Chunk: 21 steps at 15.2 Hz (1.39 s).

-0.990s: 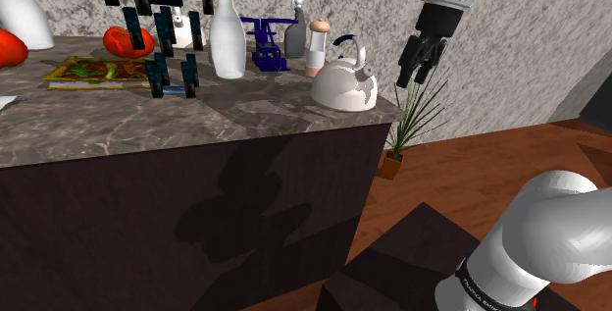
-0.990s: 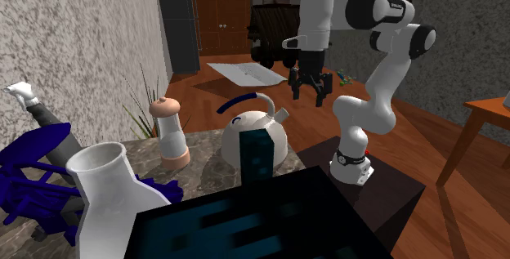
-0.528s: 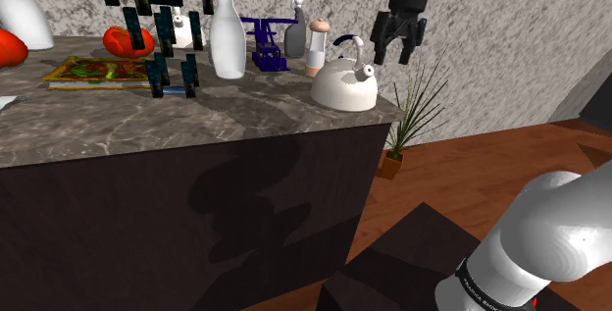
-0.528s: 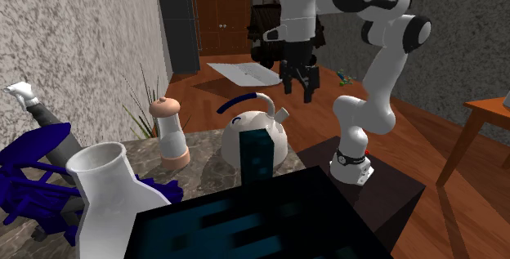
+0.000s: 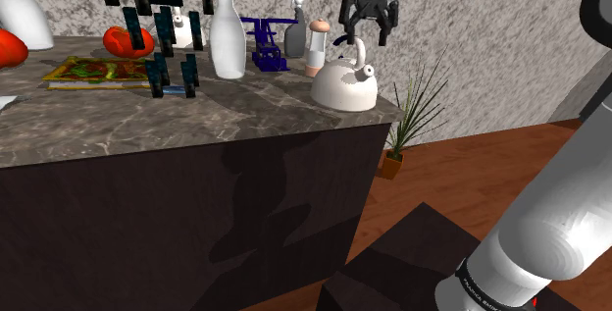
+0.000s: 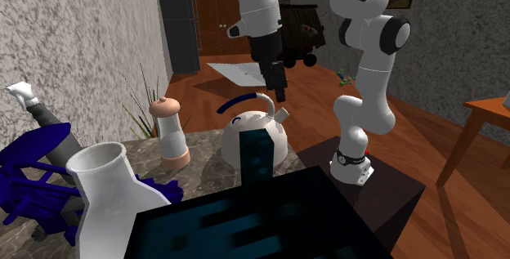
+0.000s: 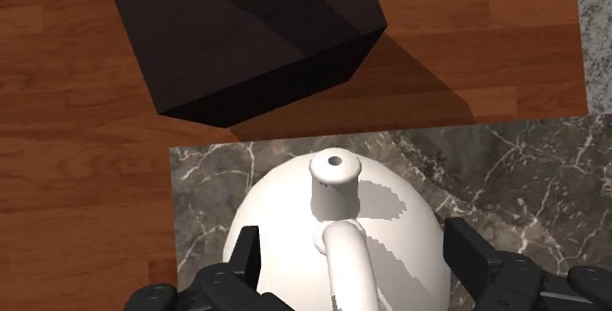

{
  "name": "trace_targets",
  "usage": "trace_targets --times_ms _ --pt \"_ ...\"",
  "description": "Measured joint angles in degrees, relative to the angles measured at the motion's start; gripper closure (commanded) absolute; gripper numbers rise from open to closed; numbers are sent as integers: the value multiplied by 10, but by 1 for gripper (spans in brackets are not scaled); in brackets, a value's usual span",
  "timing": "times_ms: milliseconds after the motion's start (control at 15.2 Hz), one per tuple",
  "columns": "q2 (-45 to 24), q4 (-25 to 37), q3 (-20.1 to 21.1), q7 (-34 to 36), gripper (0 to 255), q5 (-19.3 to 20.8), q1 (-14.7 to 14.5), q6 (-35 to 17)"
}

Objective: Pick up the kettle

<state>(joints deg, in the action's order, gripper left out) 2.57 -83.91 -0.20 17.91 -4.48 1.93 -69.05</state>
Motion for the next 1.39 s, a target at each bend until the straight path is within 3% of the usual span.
trace_targets --times_ms 462,528,1386 --pt "10 -58 1 3 0 1 0 -44" --pt "10 -60 0 3 255 1 0 -46" --pt "3 -38 0 4 255 0 0 -30"
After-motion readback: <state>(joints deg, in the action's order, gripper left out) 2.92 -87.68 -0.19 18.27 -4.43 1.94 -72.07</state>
